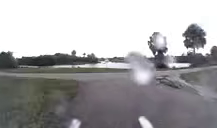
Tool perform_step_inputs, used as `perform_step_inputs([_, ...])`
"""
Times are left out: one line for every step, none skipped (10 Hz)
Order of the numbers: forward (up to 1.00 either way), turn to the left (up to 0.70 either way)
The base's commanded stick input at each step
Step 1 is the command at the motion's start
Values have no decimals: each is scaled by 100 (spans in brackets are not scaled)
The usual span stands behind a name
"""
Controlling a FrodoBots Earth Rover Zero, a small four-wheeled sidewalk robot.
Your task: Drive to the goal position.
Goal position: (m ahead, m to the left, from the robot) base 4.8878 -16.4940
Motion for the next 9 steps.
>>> perform_step_inputs([70, -9])
perform_step_inputs([70, -27])
perform_step_inputs([70, -34])
perform_step_inputs([70, -29])
perform_step_inputs([70, -10])
perform_step_inputs([70, -3])
perform_step_inputs([70, -1])
perform_step_inputs([70, 0])
perform_step_inputs([70, 0])
